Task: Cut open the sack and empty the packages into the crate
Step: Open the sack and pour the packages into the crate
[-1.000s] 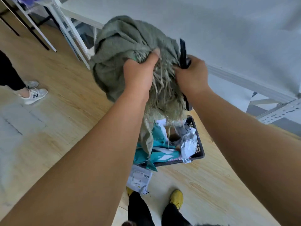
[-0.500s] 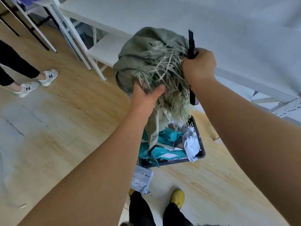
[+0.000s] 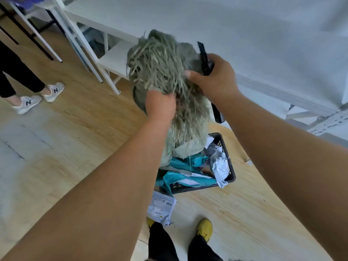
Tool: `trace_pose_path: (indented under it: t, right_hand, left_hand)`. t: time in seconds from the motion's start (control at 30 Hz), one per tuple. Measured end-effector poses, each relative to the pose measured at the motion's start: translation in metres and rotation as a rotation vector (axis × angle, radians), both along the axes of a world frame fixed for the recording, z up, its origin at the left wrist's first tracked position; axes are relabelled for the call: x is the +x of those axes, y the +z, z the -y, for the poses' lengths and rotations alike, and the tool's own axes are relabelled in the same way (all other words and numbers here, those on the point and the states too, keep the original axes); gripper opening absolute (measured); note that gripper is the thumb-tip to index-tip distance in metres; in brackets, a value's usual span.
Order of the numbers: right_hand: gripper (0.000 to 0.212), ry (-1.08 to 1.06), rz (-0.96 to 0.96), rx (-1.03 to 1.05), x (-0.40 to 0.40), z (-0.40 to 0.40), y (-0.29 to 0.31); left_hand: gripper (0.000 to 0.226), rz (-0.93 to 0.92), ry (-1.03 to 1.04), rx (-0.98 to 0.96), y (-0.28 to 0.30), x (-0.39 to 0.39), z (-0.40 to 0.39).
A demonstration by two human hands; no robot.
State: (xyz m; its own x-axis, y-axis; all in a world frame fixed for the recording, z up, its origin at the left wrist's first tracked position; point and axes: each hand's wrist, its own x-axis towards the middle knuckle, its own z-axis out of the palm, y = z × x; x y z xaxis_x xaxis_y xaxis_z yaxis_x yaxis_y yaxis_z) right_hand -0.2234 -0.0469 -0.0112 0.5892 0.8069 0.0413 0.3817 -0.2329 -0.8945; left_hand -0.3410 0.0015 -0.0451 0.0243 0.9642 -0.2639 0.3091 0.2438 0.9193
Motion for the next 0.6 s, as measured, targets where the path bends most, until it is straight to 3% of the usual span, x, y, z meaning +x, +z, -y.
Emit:
trace_pose_path:
  t: [0.13, 0.33, 0.4, 0.5, 0.53, 0.6]
  right_hand:
    - [0.040, -0.093, 0.034, -0.021, -0.012, 0.014, -0.024]
    - [0.054, -0.105, -0.116, -0.015, -0.018, 0.024, -0.034]
    - [0.060, -0.129, -0.081, -0.048, -0.014, 0.022, -0.034]
    - [0.075, -0.240, -0.108, -0.081, -0.014, 0.024, -0.041]
    - [0.075, -0.280, -0.140, -0.085, -0.016, 0.027, -0.044]
    - [0.062, -0.294, -0.251, -0.134, -0.022, 0.030, -0.053]
  left_hand:
    - [0.018, 0.020, 0.017, 0.078, 0.029, 0.006, -0.006]
    - [0.005, 0.000, 0.013, 0.130, 0.031, 0.005, -0.007]
    - [0.014, 0.027, 0.019, 0.077, 0.026, 0.006, -0.005]
    - [0.005, 0.183, 0.092, 0.031, 0.031, 0.008, -0.005]
    - [0.011, 0.236, 0.125, 0.031, 0.036, 0.009, -0.006]
    - [0.013, 0.315, 0.157, 0.029, 0.046, 0.013, -0.007]
